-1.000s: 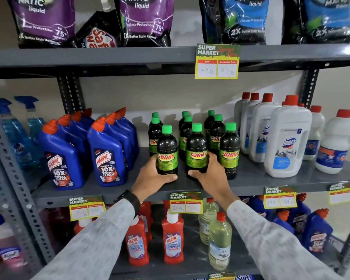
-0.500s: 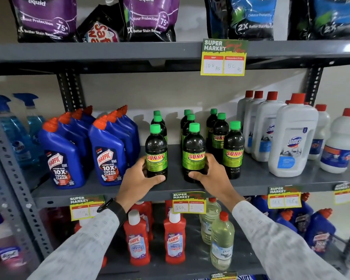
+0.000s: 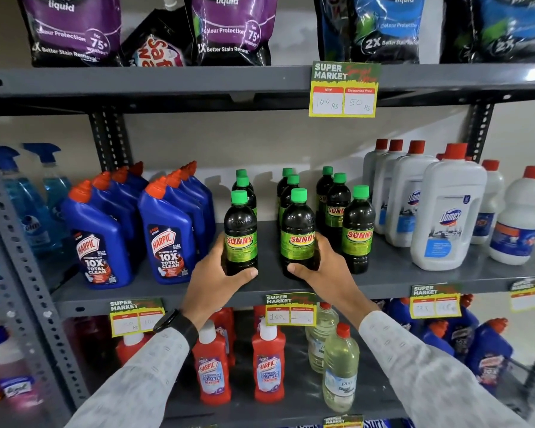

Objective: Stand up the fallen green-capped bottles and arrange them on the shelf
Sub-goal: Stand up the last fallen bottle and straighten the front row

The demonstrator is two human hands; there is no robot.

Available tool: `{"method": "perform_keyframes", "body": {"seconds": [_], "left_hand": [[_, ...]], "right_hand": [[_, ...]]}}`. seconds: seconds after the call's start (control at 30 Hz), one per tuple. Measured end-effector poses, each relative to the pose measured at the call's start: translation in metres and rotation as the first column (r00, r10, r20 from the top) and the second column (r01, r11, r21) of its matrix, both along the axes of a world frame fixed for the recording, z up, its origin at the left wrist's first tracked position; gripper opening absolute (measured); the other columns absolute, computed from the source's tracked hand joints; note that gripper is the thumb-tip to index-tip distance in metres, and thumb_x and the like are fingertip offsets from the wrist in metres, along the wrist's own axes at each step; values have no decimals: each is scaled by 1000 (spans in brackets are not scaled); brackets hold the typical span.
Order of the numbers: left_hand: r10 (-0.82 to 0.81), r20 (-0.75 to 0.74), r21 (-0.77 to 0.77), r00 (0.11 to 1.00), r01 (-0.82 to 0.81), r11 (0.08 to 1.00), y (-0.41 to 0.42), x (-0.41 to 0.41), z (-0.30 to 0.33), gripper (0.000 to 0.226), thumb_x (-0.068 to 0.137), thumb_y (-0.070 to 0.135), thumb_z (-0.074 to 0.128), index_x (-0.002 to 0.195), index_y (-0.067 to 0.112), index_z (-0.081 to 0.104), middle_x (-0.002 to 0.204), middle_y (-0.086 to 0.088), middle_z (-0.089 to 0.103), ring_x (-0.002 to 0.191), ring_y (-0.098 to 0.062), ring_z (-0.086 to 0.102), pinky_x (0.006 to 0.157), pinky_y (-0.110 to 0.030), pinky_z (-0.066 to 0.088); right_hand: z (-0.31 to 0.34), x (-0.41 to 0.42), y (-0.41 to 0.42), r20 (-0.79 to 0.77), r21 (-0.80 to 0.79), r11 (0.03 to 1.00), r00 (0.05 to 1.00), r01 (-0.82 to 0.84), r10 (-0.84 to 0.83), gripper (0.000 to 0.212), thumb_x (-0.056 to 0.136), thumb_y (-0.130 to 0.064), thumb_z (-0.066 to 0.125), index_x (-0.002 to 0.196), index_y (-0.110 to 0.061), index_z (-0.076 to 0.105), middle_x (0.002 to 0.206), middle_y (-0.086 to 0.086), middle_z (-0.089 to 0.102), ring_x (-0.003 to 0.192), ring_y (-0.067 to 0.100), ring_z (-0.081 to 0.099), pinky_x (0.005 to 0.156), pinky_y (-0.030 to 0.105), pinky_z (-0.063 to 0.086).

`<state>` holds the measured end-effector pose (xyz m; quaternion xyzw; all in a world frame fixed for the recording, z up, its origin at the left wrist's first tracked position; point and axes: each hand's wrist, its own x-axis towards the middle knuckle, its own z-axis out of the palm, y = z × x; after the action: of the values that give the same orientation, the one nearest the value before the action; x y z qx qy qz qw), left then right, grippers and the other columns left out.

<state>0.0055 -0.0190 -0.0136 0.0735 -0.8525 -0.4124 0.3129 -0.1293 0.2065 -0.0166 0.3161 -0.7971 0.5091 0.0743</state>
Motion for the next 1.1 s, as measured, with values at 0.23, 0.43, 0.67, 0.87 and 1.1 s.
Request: {"method": "perform_keyframes", "body": {"seconds": [0.23,0.43,0.67,0.87,1.1], "left_hand": [[257,-496,0,829,-296,955,50,20,-3,26,97,28,67,123,29,66,104,11,69,90,-9,69,72,-34,62],[93,3,-3,996,-93,996,125,-12,5,93,93,53,62,164,17,14,130,4,66,114,-10,64,96,-30,53],[148,61,82,987,-153,985,118,-41,8,117,79,52,77,164,26,1,149,-7,56,132,-25,56,112,-44,45],[67,60,25,996,-68,997,109,-46,-2,119,73,54,80,164,23,10,149,8,55,126,-1,47,104,-22,34],[109,0,-58,994,-109,992,112,-50,-8,80,76,49,78,146,33,45,101,40,58,94,29,52,74,6,35]], "right_hand": [[-2,3,51,-199,-286,939,946,193,-255,50,91,-27,78,136,-33,58,111,-14,69,94,-4,67,74,12,53],[7,-30,84,-16,-208,905,924,372,-383,100,76,-41,92,155,-18,35,150,5,44,135,24,49,112,47,45],[5,-63,87,73,-43,979,978,199,-195,100,66,-41,98,147,-17,44,114,-19,63,108,7,60,80,5,40],[3,-61,90,53,-53,980,980,193,-190,89,70,-41,95,143,-18,50,102,-27,58,91,-6,58,68,1,37],[-3,-62,97,54,-49,986,987,156,-153,87,74,-39,94,145,-17,49,99,-37,51,81,-35,48,66,-8,35]]}}
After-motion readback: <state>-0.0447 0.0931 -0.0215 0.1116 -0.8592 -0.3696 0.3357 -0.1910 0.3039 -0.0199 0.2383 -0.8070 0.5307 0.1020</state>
